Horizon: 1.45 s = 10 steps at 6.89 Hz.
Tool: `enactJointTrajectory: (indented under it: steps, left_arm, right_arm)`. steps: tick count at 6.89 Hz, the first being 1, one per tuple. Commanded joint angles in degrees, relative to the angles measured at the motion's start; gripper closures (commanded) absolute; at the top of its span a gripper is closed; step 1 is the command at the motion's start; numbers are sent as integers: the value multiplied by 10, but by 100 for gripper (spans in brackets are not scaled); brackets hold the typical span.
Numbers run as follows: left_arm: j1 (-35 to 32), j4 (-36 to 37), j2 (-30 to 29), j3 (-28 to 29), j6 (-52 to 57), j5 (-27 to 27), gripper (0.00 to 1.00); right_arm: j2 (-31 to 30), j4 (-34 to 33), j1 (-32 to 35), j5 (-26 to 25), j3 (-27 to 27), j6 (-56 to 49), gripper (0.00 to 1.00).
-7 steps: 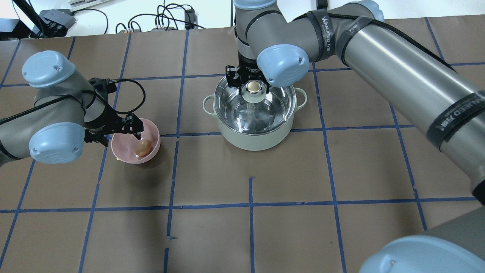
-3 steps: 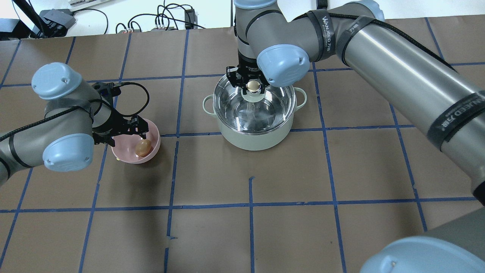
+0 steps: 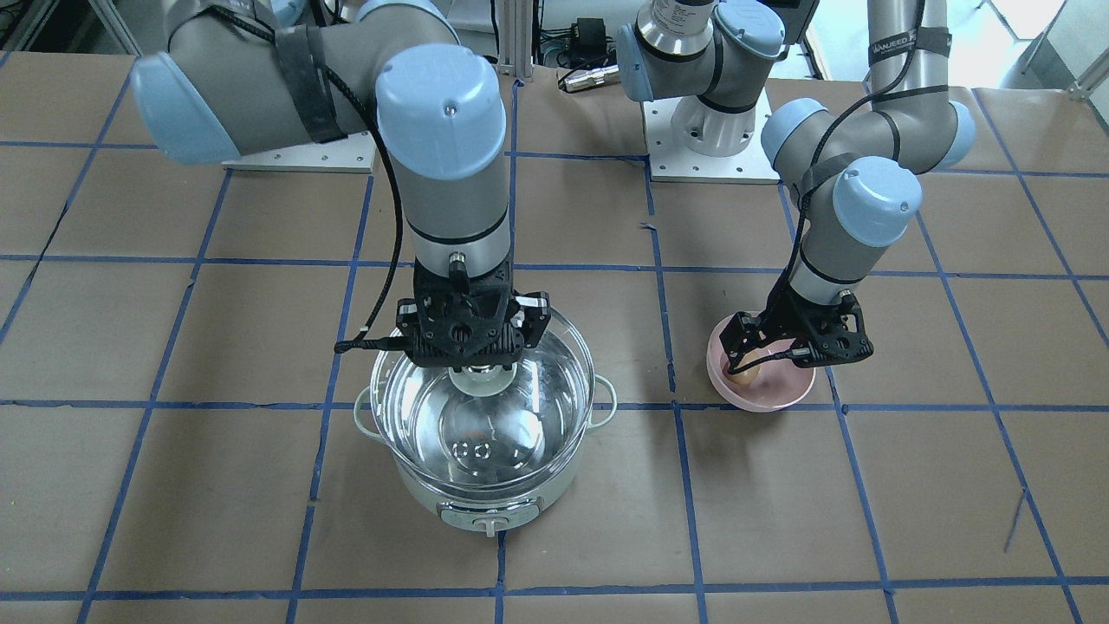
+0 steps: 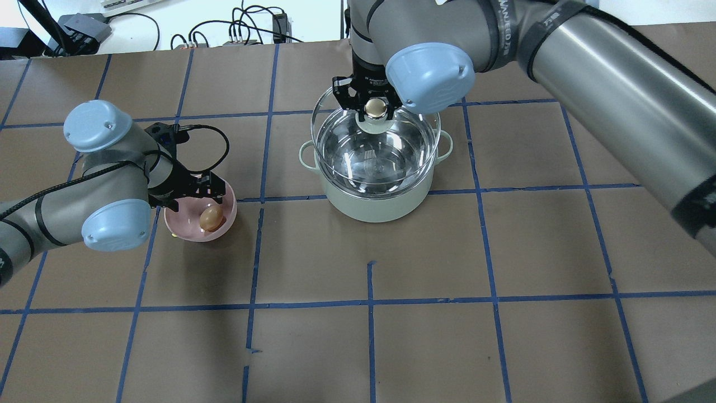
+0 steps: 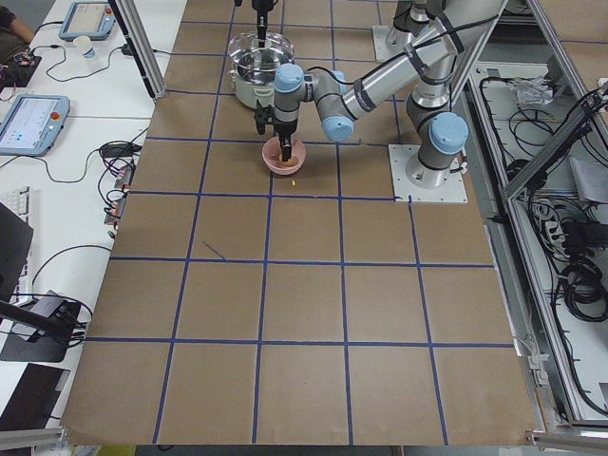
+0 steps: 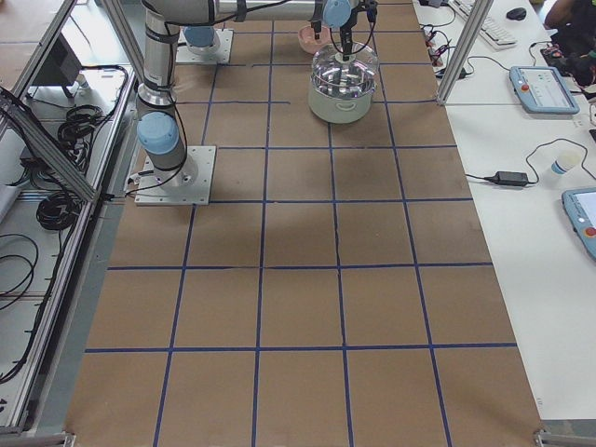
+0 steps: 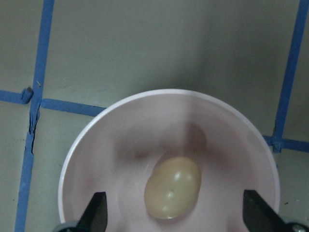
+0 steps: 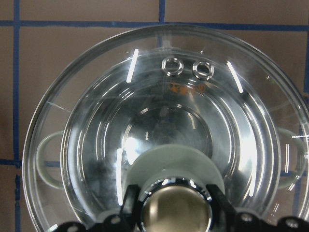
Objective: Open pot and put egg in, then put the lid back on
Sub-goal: 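Lift the glass lid off the pot and set it beside the pot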
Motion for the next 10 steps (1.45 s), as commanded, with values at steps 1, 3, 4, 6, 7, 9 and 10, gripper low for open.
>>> enactJointTrajectory:
  steps: [1, 3, 4, 6, 7, 9, 10]
  left_arm:
    - [1, 4, -11, 0, 14, -4, 0]
    - [1, 9, -11, 0, 21, -4, 0]
    - [2, 13, -11, -1, 34, -4, 0]
    - [2, 13, -11, -3, 95, -3, 0]
    - [2, 13, -19, -3, 127, -2, 0]
    - [12, 13, -28, -3, 159, -4, 0]
    - [13, 11, -29, -7, 158, -4, 0]
  right_arm:
    - [-61, 110, -1, -2, -24, 3, 95]
    - [-81, 144, -18, -1, -2, 1, 97]
    - [-86, 152, -36, -3, 0, -3, 97]
    - [-168, 200, -122, -1, 62, -64, 98]
    - [-213, 197, -170, 7, 113, -111, 98]
    - [-226, 170, -192, 18, 131, -134, 99]
    - [-227, 163, -200, 28, 131, -137, 98]
